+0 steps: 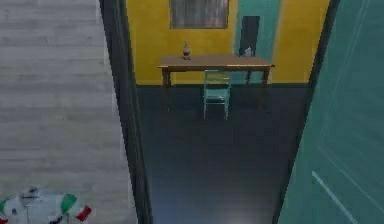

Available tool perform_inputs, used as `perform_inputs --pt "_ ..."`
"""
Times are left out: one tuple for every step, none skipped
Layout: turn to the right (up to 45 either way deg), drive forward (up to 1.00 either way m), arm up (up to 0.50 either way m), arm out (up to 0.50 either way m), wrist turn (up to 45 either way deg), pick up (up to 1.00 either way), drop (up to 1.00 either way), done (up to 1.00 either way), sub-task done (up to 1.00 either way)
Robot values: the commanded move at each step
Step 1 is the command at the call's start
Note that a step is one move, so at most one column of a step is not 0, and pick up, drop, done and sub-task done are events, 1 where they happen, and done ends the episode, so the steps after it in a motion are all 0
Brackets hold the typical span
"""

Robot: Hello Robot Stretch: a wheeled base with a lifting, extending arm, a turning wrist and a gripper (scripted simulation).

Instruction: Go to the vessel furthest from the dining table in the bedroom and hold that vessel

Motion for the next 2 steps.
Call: perform_inputs --pt "0.0 1.00 0.00 0.00 0.0 0.00 0.00 0.00 0.00" --pt "0.0 1.00 0.00 0.00 0.0 0.00 0.00 0.00 0.00"
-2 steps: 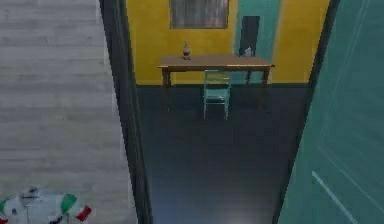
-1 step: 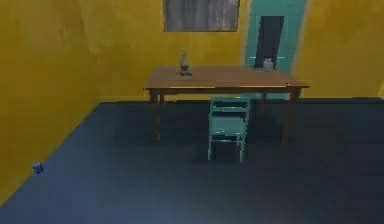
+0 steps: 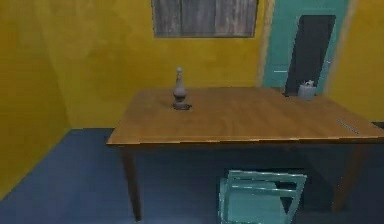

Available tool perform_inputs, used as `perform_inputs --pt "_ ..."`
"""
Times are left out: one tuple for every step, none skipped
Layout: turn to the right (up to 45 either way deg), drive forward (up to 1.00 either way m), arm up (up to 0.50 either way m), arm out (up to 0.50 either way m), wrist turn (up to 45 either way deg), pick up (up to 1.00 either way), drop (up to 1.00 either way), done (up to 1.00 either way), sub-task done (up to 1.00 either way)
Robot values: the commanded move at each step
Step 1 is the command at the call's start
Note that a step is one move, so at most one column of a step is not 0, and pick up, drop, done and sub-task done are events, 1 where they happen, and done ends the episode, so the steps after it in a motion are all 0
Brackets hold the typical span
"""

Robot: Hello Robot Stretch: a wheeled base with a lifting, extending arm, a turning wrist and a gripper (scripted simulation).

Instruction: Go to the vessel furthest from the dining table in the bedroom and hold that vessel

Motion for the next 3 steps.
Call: perform_inputs --pt "6.0 0.00 0.00 0.00 0.0 0.00 0.00 0.00 0.00" --pt "0.0 0.25 0.00 0.00 0.0 0.00 0.00 0.00 0.00" --pt "45.0 0.00 0.00 0.00 0.0 0.00 0.00 0.00 0.00"
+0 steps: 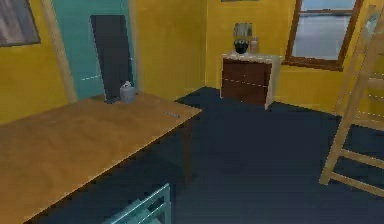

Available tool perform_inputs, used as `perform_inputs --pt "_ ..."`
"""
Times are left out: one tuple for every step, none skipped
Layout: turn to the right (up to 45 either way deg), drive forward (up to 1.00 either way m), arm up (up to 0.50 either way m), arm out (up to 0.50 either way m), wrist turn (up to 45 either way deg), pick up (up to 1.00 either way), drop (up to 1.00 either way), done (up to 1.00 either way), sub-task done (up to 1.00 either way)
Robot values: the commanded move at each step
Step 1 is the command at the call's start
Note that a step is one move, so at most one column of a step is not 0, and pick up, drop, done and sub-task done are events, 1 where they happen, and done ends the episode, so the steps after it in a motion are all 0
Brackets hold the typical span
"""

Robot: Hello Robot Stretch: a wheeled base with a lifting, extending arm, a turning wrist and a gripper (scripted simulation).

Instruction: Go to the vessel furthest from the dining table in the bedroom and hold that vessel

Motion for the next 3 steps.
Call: perform_inputs --pt "36.0 0.00 0.00 0.00 0.0 0.00 0.00 0.00 0.00" --pt "0.0 0.75 0.00 0.00 0.0 0.00 0.00 0.00 0.00" --pt "-30.0 0.00 0.00 0.00 0.0 0.00 0.00 0.00 0.00"
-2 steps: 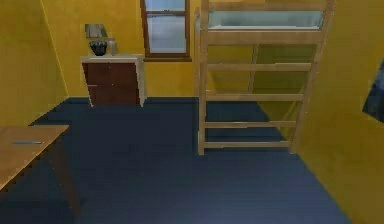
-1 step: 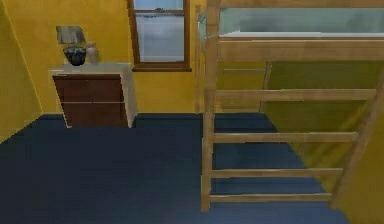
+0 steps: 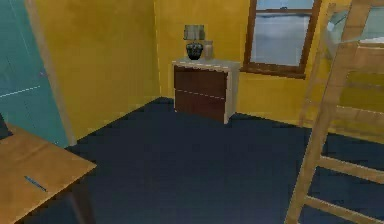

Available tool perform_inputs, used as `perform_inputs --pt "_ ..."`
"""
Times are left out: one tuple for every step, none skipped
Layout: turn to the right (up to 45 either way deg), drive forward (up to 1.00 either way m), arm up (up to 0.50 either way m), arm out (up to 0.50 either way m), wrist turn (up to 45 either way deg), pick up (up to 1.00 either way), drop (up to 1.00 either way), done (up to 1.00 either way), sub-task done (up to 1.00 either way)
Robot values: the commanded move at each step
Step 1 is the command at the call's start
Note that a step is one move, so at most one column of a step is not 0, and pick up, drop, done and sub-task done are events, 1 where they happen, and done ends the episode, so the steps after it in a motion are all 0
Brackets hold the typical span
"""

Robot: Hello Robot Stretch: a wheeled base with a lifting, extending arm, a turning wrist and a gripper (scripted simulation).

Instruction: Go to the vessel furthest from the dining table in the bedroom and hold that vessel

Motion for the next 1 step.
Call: perform_inputs --pt "0.0 0.35 0.00 0.00 0.0 0.00 0.00 0.00 0.00"
